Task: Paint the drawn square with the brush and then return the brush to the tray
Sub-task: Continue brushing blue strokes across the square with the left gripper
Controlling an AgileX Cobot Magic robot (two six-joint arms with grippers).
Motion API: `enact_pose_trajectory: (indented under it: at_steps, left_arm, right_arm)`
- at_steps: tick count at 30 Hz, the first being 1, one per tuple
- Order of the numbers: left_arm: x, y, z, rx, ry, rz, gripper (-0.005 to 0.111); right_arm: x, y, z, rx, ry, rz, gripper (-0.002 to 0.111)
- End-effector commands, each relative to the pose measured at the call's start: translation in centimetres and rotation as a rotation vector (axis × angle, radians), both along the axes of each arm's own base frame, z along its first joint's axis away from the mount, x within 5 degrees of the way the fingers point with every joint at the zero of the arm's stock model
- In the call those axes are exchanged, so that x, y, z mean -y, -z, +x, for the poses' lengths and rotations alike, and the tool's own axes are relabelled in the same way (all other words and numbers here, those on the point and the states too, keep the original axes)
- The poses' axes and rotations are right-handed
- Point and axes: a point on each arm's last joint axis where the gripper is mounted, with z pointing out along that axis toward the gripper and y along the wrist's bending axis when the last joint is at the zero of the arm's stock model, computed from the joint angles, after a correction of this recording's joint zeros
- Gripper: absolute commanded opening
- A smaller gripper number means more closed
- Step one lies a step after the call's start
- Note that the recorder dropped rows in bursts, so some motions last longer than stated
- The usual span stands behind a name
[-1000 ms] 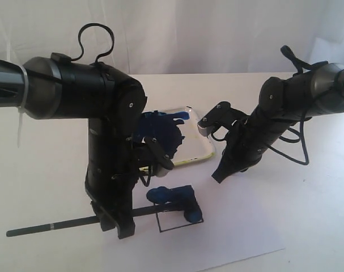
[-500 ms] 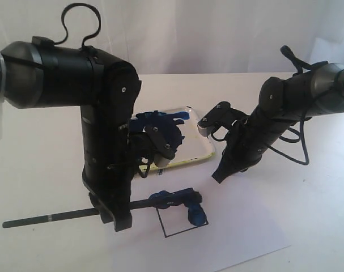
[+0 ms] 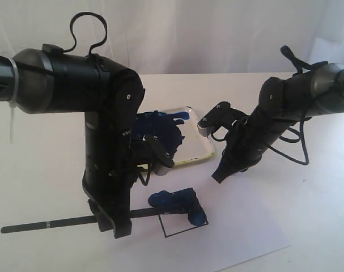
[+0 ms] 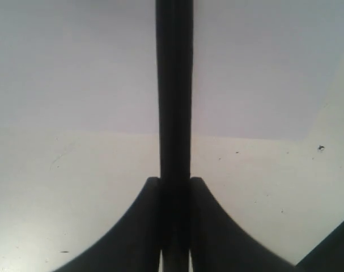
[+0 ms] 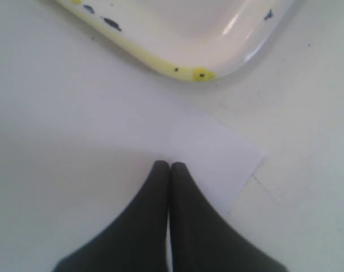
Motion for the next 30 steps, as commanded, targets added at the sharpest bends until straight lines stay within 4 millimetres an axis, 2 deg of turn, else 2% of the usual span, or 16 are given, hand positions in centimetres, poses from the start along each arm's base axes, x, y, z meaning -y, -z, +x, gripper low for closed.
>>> enact_pose_trajectory:
  at_steps: [1, 15, 30]
  left_arm:
    - [0.61, 0.49, -0.85, -0.041, 0.022, 0.029, 0.0]
    - [-0.03, 0.37, -1.35, -0.075, 0.019, 0.127, 0.0]
    - [-0.02, 0.18, -1.37, -0.073, 0.021, 0.121, 0.0]
  right_arm:
    - [0.1, 0.57, -0.12, -0.016, -0.027, -0.022, 0.0]
    - [0.1, 0.57, -0.12, -0.016, -0.027, -0.022, 0.0]
    - [0.11, 0.58, -0.12, -0.016, -0.029, -0.024, 0.0]
